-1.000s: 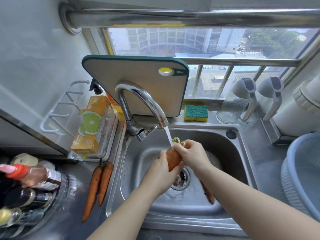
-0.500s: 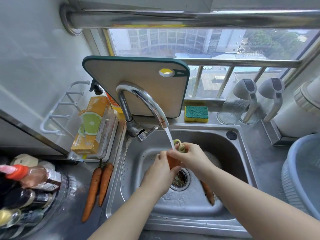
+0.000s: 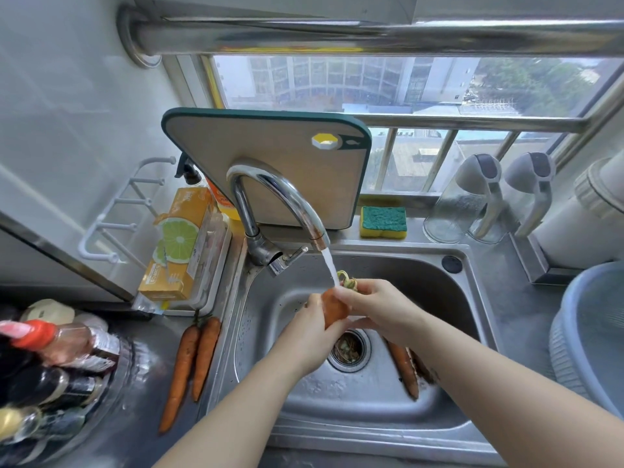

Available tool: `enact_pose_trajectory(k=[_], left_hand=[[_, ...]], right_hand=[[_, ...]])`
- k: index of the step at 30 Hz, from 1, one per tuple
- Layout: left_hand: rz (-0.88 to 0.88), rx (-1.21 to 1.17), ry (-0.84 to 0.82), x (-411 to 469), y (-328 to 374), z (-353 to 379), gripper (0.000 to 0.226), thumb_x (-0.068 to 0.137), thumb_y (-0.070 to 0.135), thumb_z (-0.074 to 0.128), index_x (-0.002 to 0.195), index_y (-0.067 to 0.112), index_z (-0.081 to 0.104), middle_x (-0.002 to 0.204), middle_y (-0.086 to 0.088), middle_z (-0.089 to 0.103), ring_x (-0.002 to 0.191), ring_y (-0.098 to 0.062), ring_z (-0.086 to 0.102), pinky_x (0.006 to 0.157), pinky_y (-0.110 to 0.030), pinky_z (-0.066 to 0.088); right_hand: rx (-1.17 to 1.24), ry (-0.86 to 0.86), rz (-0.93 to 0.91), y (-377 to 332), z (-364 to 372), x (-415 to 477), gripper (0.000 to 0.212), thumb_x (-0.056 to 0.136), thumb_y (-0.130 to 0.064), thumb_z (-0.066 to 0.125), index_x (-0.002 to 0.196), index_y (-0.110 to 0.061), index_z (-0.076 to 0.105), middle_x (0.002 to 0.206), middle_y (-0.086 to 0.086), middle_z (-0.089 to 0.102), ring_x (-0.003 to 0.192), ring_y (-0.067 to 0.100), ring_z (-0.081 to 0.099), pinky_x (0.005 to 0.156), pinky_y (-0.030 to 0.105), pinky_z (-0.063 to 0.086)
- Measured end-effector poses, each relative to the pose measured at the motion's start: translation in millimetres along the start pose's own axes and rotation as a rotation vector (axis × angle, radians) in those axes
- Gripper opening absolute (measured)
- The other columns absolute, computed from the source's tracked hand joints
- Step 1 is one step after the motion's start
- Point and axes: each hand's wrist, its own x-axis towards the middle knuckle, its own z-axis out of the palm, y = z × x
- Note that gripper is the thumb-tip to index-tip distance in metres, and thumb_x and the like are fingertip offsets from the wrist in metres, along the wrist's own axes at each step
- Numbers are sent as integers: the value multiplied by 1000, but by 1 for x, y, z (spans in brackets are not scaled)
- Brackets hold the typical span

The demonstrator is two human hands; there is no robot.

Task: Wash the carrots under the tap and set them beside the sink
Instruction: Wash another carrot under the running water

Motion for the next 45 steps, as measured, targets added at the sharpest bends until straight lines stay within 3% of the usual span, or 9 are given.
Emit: enact_pose_trajectory(k=[4, 9, 13, 16, 19, 23, 30, 35, 45], left_hand=[[-39, -93, -35, 4, -5, -2, 48, 88, 52, 50, 128, 29, 41, 119, 2, 58, 102, -16, 59, 80, -30, 50], [-3, -36, -6, 1, 3, 2, 57, 89, 44, 56, 136, 22, 33, 125, 0, 57, 111, -21, 57, 74, -31, 48], [17, -144, 8, -1, -3, 3, 53, 89, 42, 59, 131, 21, 36, 120, 1, 60, 102, -13, 58, 83, -30, 48], [9, -175, 26, -1, -8, 2, 50, 88, 43, 60, 128, 21, 38, 115, 3, 60, 102, -13, 58, 81, -28, 48], [-11, -106, 56, -3, 0, 2, 56, 85, 47, 62, 125, 23, 30, 108, 3, 55, 97, -20, 59, 58, -29, 46], [22, -110, 72, -6, 8, 0, 47, 86, 50, 58, 117, 27, 30, 106, 4, 54, 88, -17, 56, 67, -29, 44], [-55, -537, -29, 0, -2, -1, 14, 96, 44, 42, 102, 32, 46, 94, -2, 63, 64, -14, 61, 64, -35, 53], [-79, -696, -116, 1, -4, -2, 35, 100, 44, 31, 127, 35, 50, 104, -4, 66, 74, -15, 63, 72, -30, 53], [-95, -659, -15, 0, -6, 5, 39, 101, 44, 24, 125, 32, 51, 103, -1, 64, 79, -17, 61, 71, -31, 52]], right_hand=[[-149, 20, -91, 1, 3, -4, 23, 79, -6, 73, 100, -2, 66, 88, 8, 68, 77, 11, 64, 64, 16, 51], [-127, 313, -134, 5, 11, 3, 19, 77, -24, 76, 78, -6, 70, 72, 2, 69, 67, 8, 64, 62, 18, 49], [-104, 136, -97, -4, 6, -2, 20, 87, -22, 68, 92, -3, 70, 79, 1, 68, 66, 2, 62, 54, 8, 44], [-69, -1, -96, -3, 3, -4, 21, 84, -11, 70, 101, -1, 67, 88, 6, 70, 76, 6, 65, 62, 12, 49], [-144, 195, -141, 0, 10, -1, 17, 79, -19, 75, 89, -6, 72, 83, 7, 74, 72, 6, 67, 66, 16, 53], [-169, 426, -101, 8, 10, 8, 38, 85, -35, 65, 76, 2, 68, 66, 5, 62, 65, 12, 57, 63, 28, 44], [-17, -45, 64, 0, -7, -4, 27, 95, -36, 50, 118, -26, 61, 109, -10, 69, 108, 7, 58, 100, 39, 34], [183, -149, 120, 2, -8, -4, 28, 92, -29, 56, 120, -26, 61, 109, -8, 66, 118, 17, 50, 113, 54, 20], [99, 182, -78, 0, 22, -1, 16, 80, -19, 73, 91, -9, 69, 79, 3, 64, 73, 13, 60, 65, 21, 46]])
